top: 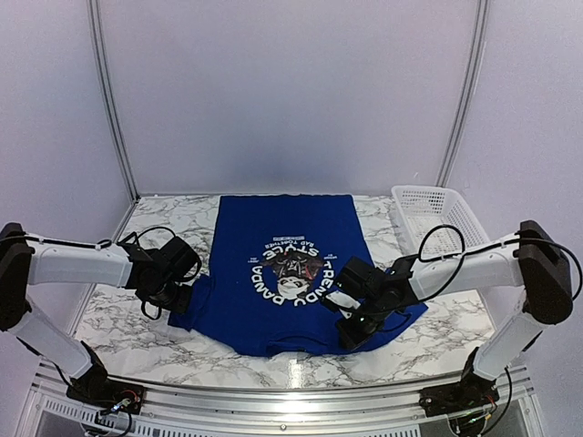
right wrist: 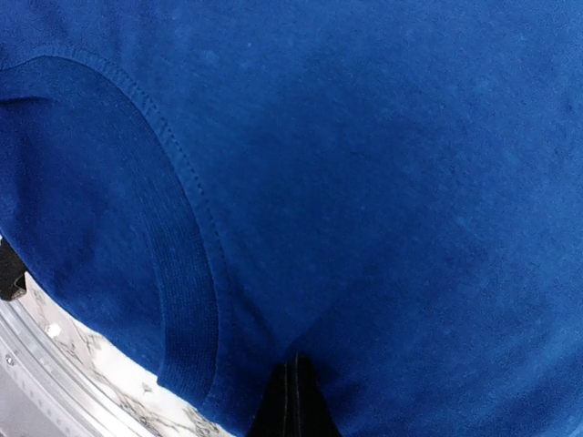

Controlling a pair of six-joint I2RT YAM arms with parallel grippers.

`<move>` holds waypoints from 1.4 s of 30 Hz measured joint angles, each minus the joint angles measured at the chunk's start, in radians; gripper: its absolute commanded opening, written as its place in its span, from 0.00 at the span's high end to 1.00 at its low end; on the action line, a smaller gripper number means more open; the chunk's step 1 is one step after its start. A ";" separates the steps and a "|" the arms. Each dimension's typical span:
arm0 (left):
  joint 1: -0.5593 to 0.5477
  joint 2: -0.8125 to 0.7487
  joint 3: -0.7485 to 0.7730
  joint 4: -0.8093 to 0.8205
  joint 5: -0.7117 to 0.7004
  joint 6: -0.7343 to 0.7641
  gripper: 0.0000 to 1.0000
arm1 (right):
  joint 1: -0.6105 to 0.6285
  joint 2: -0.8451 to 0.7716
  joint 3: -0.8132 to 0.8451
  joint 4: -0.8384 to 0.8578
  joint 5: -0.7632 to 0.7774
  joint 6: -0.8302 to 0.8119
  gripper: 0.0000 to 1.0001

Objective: Pin the brooch onto the clothing
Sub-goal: Smooth out the flattened clothing at the center of the board.

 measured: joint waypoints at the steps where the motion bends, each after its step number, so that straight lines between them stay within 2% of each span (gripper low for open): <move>1: 0.005 0.000 0.000 -0.001 -0.013 -0.004 0.52 | -0.006 -0.006 -0.003 -0.013 0.008 -0.001 1.00; 8: 0.060 -0.005 0.001 -0.022 -0.063 -0.008 0.52 | -0.045 -0.028 0.006 -0.114 0.058 -0.031 1.00; 10: 0.027 -0.035 0.005 -0.029 -0.063 0.008 0.52 | -0.045 -0.028 0.034 -0.153 0.072 -0.050 0.99; 13: -0.066 -0.101 0.026 -0.027 -0.036 0.045 0.52 | -0.015 -0.028 0.141 -0.193 0.105 -0.099 0.93; 17: -0.183 -0.159 0.042 -0.011 0.040 0.069 0.48 | 0.105 -0.026 0.265 -0.079 0.112 -0.190 0.85; 23: -0.196 -0.169 -0.064 -0.002 0.095 0.028 0.31 | 0.278 0.105 0.325 0.097 0.077 -0.361 0.71; 27: -0.196 -0.171 -0.121 -0.001 0.106 0.000 0.26 | 0.343 0.244 0.368 0.136 0.071 -0.488 0.71; 33: -0.196 -0.152 -0.136 0.029 0.100 -0.017 0.27 | 0.362 0.383 0.465 0.138 0.134 -0.583 0.74; 35: -0.196 -0.132 -0.136 0.041 0.093 -0.021 0.30 | 0.362 0.385 0.467 0.137 0.151 -0.598 0.77; 37: -0.196 -0.110 -0.136 0.050 0.092 -0.024 0.42 | 0.361 0.385 0.467 0.139 0.162 -0.612 0.82; 40: -0.196 -0.089 -0.135 0.071 0.095 -0.028 0.76 | 0.361 0.387 0.467 0.139 0.179 -0.630 0.97; 42: -0.198 -0.086 -0.135 0.079 0.100 -0.029 0.92 | 0.360 0.391 0.467 0.137 0.188 -0.637 1.00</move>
